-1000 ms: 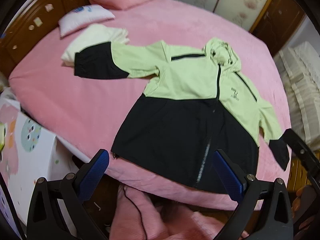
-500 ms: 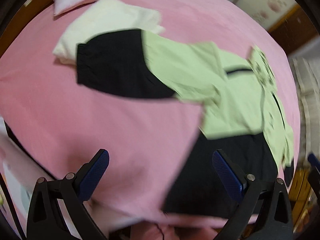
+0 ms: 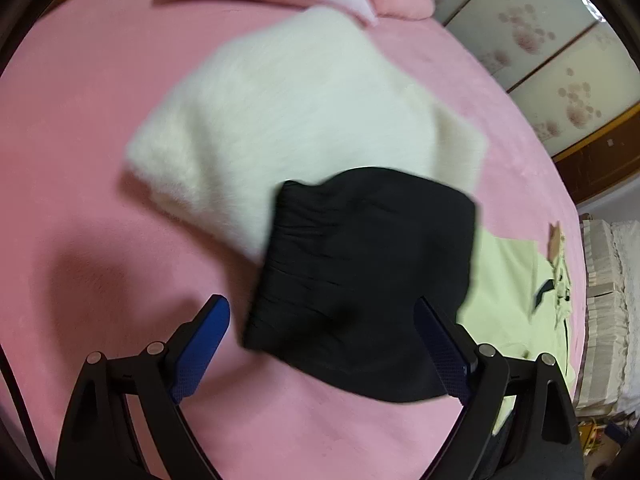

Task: Fold large clothes
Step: 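Reach the left tool to the black sleeve cuff and grasp it, then lift the cuff with the left tool and carry it across the jacket body toward the hood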

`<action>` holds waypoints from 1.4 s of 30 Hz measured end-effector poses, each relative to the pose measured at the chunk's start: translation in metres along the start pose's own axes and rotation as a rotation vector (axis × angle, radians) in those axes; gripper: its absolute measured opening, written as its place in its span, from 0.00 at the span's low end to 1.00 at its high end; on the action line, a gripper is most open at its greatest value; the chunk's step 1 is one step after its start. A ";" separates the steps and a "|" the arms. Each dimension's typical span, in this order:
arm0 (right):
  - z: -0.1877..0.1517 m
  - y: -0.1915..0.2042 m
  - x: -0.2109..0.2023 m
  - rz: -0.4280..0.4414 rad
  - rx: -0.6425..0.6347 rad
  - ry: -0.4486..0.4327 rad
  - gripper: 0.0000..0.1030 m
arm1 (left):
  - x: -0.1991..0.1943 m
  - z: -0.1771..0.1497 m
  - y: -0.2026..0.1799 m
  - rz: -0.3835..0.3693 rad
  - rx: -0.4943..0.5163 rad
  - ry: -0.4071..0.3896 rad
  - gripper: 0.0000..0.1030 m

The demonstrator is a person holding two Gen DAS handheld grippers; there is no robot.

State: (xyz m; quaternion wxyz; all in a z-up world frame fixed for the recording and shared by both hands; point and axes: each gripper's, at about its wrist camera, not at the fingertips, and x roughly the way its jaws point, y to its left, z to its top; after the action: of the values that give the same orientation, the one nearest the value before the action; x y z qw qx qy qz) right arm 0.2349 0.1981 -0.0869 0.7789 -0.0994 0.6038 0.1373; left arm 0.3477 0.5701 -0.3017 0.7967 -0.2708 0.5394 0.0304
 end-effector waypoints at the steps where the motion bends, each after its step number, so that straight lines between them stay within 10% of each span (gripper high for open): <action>1: 0.000 0.002 0.002 -0.001 -0.014 0.007 1.00 | 0.008 0.001 0.004 -0.011 -0.002 0.019 0.90; 9: -0.007 0.007 0.012 0.005 0.004 0.063 1.00 | 0.045 -0.003 0.018 -0.141 -0.111 0.112 0.74; 14: -0.013 -0.004 0.005 -0.004 0.041 0.046 1.00 | 0.037 -0.009 0.003 -0.117 -0.104 0.122 0.34; 19: -0.026 -0.027 -0.004 0.010 0.131 0.013 1.00 | 0.007 -0.019 -0.026 -0.158 -0.096 0.060 0.23; 26: -0.051 -0.068 -0.026 0.034 0.231 -0.064 1.00 | -0.057 -0.036 -0.117 -0.195 -0.043 -0.059 0.19; 35: -0.080 -0.158 -0.045 0.095 0.344 -0.187 1.00 | -0.108 -0.088 -0.325 -0.405 0.211 -0.140 0.06; 42: -0.089 -0.209 -0.037 0.185 0.327 -0.209 1.00 | -0.080 -0.125 -0.385 -0.174 0.230 -0.036 0.07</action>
State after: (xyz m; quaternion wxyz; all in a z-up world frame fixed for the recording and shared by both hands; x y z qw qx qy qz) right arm 0.2146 -0.0310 -0.0760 0.8272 0.0990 0.5404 0.1181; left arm 0.3399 0.2035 -0.1121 0.8316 -0.2230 0.4994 -0.0961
